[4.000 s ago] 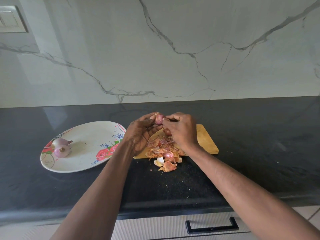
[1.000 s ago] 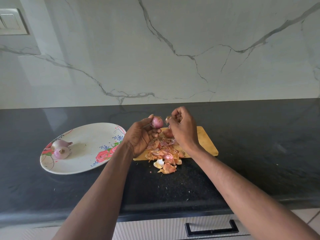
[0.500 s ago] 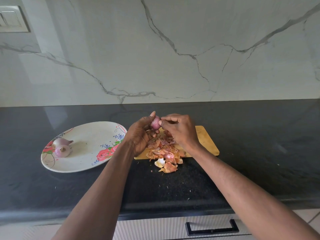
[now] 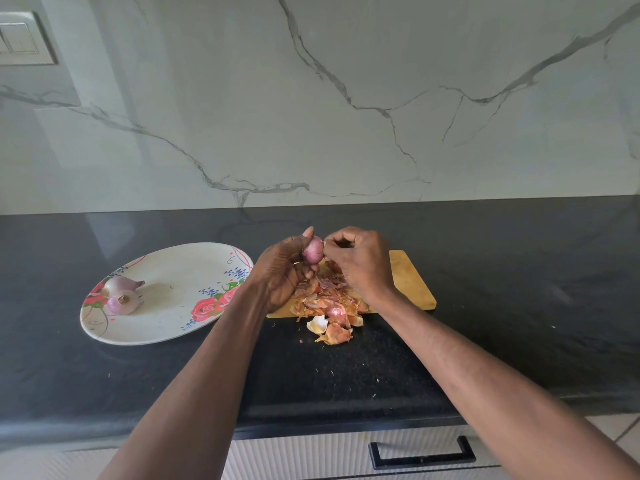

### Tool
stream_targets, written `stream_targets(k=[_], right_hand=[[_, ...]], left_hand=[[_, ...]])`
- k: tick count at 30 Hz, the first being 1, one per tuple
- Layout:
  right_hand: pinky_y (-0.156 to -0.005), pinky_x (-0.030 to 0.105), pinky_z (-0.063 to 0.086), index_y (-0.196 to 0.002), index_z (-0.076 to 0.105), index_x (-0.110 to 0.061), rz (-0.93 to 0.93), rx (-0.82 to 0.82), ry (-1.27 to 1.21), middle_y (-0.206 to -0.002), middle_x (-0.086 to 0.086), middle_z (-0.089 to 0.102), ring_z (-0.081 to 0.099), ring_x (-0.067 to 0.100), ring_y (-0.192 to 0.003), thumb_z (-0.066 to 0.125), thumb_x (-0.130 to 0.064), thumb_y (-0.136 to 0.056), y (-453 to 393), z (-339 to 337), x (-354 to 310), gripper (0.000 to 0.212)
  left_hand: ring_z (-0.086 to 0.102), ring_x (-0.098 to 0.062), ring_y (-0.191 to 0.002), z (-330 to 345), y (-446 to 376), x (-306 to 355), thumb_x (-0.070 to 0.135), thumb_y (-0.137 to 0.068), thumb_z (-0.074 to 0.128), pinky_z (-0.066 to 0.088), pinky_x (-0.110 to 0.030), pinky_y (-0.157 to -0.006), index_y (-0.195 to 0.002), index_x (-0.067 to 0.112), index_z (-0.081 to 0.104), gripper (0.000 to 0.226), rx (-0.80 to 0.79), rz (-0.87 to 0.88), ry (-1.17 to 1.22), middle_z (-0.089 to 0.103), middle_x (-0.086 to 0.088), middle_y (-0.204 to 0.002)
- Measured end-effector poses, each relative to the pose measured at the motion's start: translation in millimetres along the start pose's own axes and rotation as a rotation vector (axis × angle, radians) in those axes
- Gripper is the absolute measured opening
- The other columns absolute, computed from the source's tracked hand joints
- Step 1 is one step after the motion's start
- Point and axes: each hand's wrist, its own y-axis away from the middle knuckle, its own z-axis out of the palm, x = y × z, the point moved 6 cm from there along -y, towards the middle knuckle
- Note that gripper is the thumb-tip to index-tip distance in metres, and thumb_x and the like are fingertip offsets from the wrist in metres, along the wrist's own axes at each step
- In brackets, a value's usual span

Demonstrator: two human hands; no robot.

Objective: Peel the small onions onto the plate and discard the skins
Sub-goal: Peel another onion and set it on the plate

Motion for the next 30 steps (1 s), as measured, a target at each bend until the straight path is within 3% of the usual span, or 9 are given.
stream_targets(k=[5,8,12,17,21,24,27,30], right_hand=[[-0.060,0.020,0.052,-0.083,0.075,-0.008,0.112,0.005,-0.046,-0.074,0.001,0.072,0.069,0.014,-0.068,0.070,-0.010,-0.090,-1.4,1.6,4.6,0.009],[-0.065,0.031,0.061,-0.089,0.075,-0.007,0.158,0.020,-0.076,-0.077,0.003,0.073,0.072,0.015,-0.070,0.067,-0.011,-0.093,-2.4,-0.7,4.8,0.010],[-0.071,0.045,0.062,-0.088,0.071,-0.016,0.170,0.029,-0.056,-0.081,0.003,0.073,0.072,0.021,-0.077,0.065,-0.013,-0.095,-2.4,-1.7,6.5,0.010],[-0.070,0.051,0.061,-0.088,0.066,-0.020,0.174,0.029,-0.045,-0.084,0.005,0.071,0.071,0.025,-0.079,0.062,-0.012,-0.097,-1.4,-2.6,5.4,0.013],[-0.070,0.049,0.061,-0.087,0.064,-0.021,0.194,0.040,-0.043,-0.082,0.007,0.071,0.071,0.025,-0.078,0.060,-0.012,-0.098,-0.8,-3.1,4.3,0.014],[-0.067,0.044,0.062,-0.088,0.064,-0.016,0.225,0.050,-0.095,-0.081,0.007,0.072,0.072,0.021,-0.074,0.058,-0.011,-0.099,-0.3,-4.0,5.9,0.013],[-0.058,0.026,0.058,-0.093,0.064,-0.006,0.241,0.056,-0.131,-0.079,0.006,0.070,0.071,0.011,-0.068,0.056,-0.009,-0.100,-1.5,-4.3,6.5,0.012],[-0.058,0.030,0.059,-0.094,0.064,-0.002,0.294,0.072,-0.201,-0.083,0.009,0.071,0.071,0.019,-0.069,0.056,-0.012,-0.101,-1.5,-5.7,8.7,0.014]], left_hand=[[0.054,-0.019,-0.061,-3.1,-0.8,-1.4,0.019,-0.095,0.065,0.050,-0.024,-0.048,-0.103,0.000,0.063,0.021,0.010,-0.033,0.058,0.064,-0.018,-0.093],[0.059,-0.021,-0.067,-3.1,-1.1,-1.2,0.016,-0.095,0.064,0.054,-0.025,-0.054,-0.107,0.000,0.064,0.019,0.008,-0.026,0.095,0.064,-0.021,-0.103],[0.069,-0.026,-0.080,-3.5,-1.5,-0.8,0.011,-0.091,0.066,0.062,-0.030,-0.073,-0.111,-0.003,0.063,0.024,-0.020,-0.008,0.152,0.067,-0.022,-0.107],[0.071,-0.028,-0.090,-0.6,0.5,0.5,-0.002,-0.093,0.055,0.061,-0.038,-0.086,-0.112,-0.001,0.065,0.021,-0.077,0.002,0.170,0.071,-0.020,-0.103],[0.067,-0.030,-0.099,-1.0,-0.6,1.1,-0.004,-0.093,0.052,0.055,-0.042,-0.096,-0.120,0.003,0.063,0.030,-0.086,-0.001,0.171,0.066,-0.020,-0.118],[0.069,-0.031,-0.097,0.2,0.3,2.1,-0.004,-0.097,0.050,0.060,-0.038,-0.089,-0.124,0.003,0.061,0.030,-0.094,0.005,0.192,0.064,-0.021,-0.119],[0.072,-0.030,-0.090,1.9,2.3,3.5,-0.005,-0.097,0.048,0.062,-0.035,-0.081,-0.124,0.002,0.060,0.030,-0.101,0.010,0.211,0.065,-0.020,-0.111],[0.072,-0.029,-0.092,2.4,3.4,3.4,-0.005,-0.096,0.050,0.062,-0.033,-0.080,-0.123,0.001,0.062,0.029,-0.094,0.007,0.214,0.068,-0.020,-0.109]])
